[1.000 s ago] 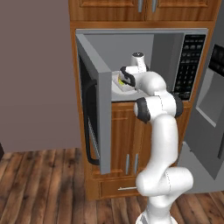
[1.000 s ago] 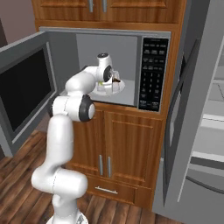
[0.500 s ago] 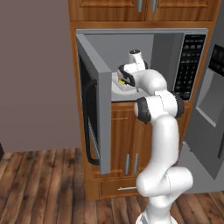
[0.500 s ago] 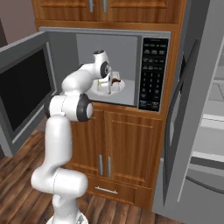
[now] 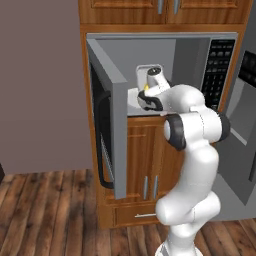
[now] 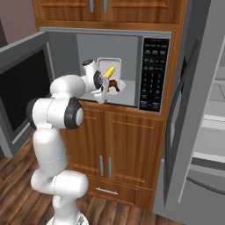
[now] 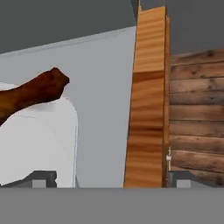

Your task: Place the tupperware containing the chicken drumstick and corn meal in the microwave. Close the microwave door and press the start button to reheat the meal.

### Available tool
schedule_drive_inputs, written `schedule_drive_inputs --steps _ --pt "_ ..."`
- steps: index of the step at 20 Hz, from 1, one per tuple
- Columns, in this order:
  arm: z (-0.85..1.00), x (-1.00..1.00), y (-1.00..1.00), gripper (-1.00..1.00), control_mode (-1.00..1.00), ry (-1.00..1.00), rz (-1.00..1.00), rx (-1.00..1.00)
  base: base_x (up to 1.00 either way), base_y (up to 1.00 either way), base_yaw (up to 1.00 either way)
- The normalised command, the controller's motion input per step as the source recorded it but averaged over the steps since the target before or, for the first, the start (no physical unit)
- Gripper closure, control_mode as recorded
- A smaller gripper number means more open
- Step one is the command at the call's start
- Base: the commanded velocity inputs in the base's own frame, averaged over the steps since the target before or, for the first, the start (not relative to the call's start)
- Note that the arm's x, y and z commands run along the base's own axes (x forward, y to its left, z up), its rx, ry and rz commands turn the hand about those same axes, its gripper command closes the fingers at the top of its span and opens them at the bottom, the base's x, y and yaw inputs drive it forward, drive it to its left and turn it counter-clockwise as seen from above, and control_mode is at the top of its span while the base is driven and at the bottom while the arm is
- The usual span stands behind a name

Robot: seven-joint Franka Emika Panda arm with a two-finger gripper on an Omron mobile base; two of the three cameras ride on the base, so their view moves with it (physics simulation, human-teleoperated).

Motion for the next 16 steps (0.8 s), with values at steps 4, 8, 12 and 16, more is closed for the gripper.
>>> schedule_drive_inputs --steps 4,8,12,16 --pt "0.42 -0.8 0.0 -1.0 -1.0 -0.04 -0.02 0.0 0.0 0.0 0.0" --pt "0.29 -0.43 0.0 -1.0 -1.0 0.0 -0.02 0.0 0.0 0.0 0.0" --pt "0.28 -0.41 0.0 -1.0 -1.0 0.0 -0.02 0.0 0.0 0.0 0.0" --pt "0.11 -0.97 0.02 -1.0 -1.0 0.0 0.0 0.0 0.0 0.0 0.0"
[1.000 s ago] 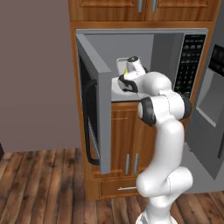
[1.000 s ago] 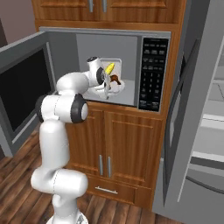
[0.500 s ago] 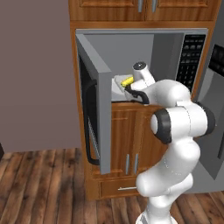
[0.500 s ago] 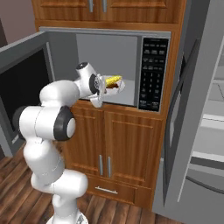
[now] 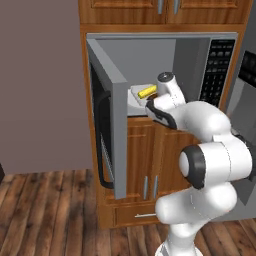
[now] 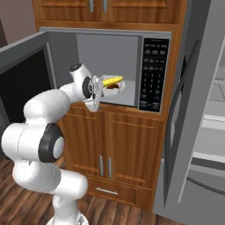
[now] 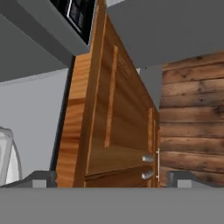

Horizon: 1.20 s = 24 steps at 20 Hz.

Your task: Place the tupperware containing the chicken drumstick and corn meal in the microwave. Close the microwave door and press the start button to reheat the meal.

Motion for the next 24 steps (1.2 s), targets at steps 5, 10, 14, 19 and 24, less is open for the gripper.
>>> schedule_drive_inputs --steps 5,10,14,19,24 --pt "0.5 -1.0 0.14 -1.0 -1.0 -0.06 0.0 0.0 0.0 0.0 0.0" --pt "0.81 -1.0 0.06 -1.0 -1.0 -0.12 0.11 -0.01 0.0 0.0 0.0" --pt "0.72 -1.0 0.0 -1.0 -1.0 -0.14 0.46 -0.19 0.0 0.0 0.0" --pt "0.56 -1.0 0.09 -1.0 -1.0 -0.05 0.55 -0.43 0.0 0.0 0.0" --pt "0.66 -1.0 0.16 -1.0 -1.0 -0.03 0.54 -0.54 0.0 0.0 0.0"
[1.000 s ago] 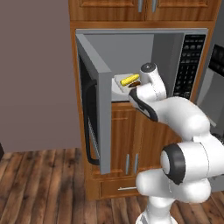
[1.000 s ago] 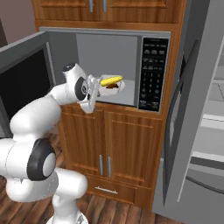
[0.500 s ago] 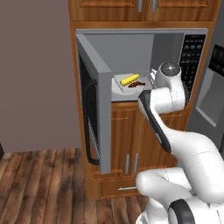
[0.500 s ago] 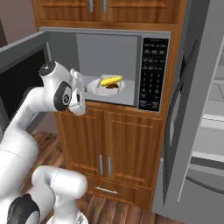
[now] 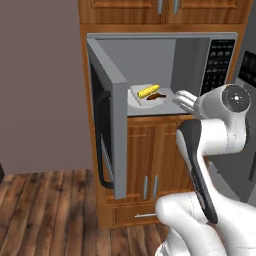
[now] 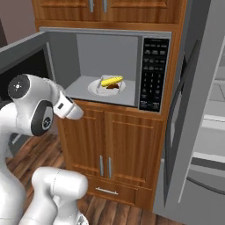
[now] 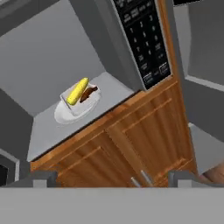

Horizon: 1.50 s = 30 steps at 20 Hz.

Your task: Place the tupperware containing the chicken drumstick and corn meal in the microwave. Close the microwave door and press the start button to reheat the meal.

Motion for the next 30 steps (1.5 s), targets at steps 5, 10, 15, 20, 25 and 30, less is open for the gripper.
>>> schedule_drive_inputs --steps 5,10,15,20,25,30 --pt "0.89 -1.0 0.17 -1.0 -1.0 -0.04 0.5 -0.56 0.0 0.0 0.0" --pt "0.61 -1.0 0.29 -1.0 -1.0 0.04 0.45 -0.54 0.0 0.0 0.0" --pt "0.42 -1.0 0.34 -1.0 -1.0 0.09 0.34 -0.5 0.0 0.0 0.0" --pt "0.06 -0.87 0.16 -1.0 -1.0 -0.01 0.21 -0.35 0.0 0.0 0.0" --pt "0.15 -0.29 0.4 -1.0 -1.0 0.0 0.1 -0.28 0.0 0.0 0.0" --pt "0.0 0.19 0.56 -1.0 -1.0 0.0 0.04 -0.29 0.0 0.0 0.0"
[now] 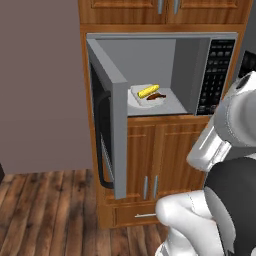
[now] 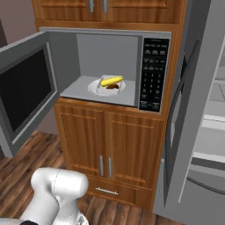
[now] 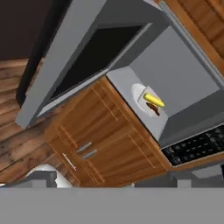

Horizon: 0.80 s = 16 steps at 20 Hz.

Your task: Place the tupperware containing the chicken drumstick and corn meal in the microwave. Close the microwave door and press the start button to reheat the meal.

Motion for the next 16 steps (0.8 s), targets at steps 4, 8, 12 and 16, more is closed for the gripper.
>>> schedule_drive_inputs --steps 4,8,12,16 --pt "-0.07 0.23 0.76 -1.0 -1.0 -0.01 0.0 -0.32 0.0 0.0 0.0" --pt "-0.14 0.3 0.85 -1.0 -1.0 0.0 0.0 -0.3 0.0 0.0 0.0" --pt "-0.17 0.56 0.76 -1.0 -1.0 0.0 0.0 -0.26 0.0 0.0 0.0" --pt "-0.16 0.59 0.76 -1.0 -1.0 -0.01 0.0 -0.24 0.0 0.0 0.0"
